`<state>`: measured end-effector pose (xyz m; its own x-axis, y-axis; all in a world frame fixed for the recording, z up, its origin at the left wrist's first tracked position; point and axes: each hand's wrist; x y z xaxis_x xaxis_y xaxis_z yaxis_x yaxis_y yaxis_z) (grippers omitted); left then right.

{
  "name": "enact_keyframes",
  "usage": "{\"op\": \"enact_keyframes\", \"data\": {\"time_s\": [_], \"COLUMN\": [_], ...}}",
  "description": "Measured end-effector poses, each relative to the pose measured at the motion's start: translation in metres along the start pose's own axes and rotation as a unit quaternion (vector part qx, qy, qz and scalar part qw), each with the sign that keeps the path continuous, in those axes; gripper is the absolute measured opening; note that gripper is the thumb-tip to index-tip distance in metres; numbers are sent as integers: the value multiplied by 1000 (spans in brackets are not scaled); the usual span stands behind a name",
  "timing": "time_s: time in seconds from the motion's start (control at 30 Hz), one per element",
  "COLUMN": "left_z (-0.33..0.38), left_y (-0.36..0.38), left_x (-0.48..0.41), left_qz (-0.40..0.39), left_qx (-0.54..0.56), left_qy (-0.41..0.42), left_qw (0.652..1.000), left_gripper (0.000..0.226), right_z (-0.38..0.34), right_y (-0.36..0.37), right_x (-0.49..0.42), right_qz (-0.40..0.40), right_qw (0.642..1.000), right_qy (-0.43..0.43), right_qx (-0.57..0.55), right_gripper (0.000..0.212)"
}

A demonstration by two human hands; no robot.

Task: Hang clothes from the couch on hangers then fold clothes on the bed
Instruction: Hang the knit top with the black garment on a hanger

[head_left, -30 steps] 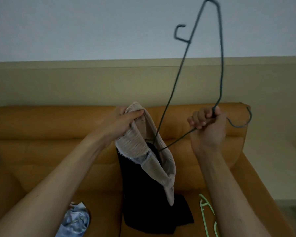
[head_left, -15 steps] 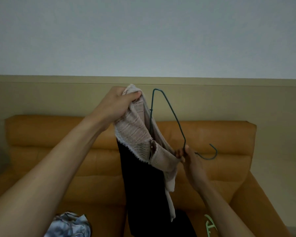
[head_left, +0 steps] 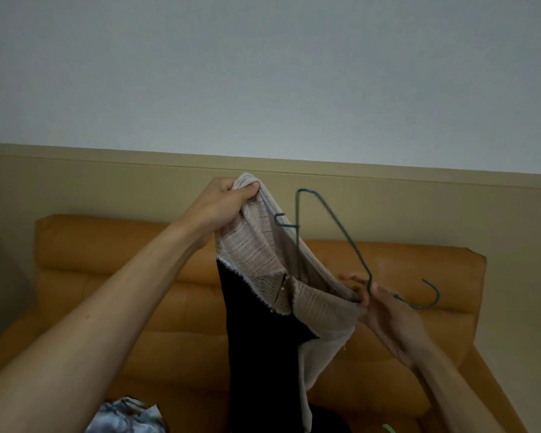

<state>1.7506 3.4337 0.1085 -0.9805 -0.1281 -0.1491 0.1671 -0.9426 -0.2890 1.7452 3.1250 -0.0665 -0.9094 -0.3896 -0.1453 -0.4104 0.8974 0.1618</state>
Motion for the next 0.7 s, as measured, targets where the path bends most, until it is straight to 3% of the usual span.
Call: {"op": "enact_keyframes", "data": {"time_s": [0.1,0.3,0.5,0.57,0.7], "left_z": [4,9,-1,-8,-35], "left_y": [1,-3,6,7,19], "left_x": [3,6,3,4,16], "left_qz": [-40,-112,-141,-141,-155], "left_qx": [-20,-87,-133,-150,-198], "left_qy": [25,119,147,155,197], "left_qw": [999,983,970,966,948], "left_gripper": [41,41,44,46,50], "right_z": [-7,-26,-73,-87,-114], "right_y": [10,25,45,49,54], "right_x": [-3,-3,-25,-34,-51], "right_qz": [2,-49,-148,-156,-135], "right_qw": [990,927,878,856,848], "right_qy": [-13,-35,-30,-38,-1], "right_qx": [139,370,455,492,513], "right_gripper": [48,42,44,45,44]}}
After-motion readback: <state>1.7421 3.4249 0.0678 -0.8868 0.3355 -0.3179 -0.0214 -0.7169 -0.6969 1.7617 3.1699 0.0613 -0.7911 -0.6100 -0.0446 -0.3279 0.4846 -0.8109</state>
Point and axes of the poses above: each hand's wrist, its own x-axis away from the middle knuckle, its own y-axis out of the palm, z = x × y, and after that the axes turned 7 degrees about x, right-handed
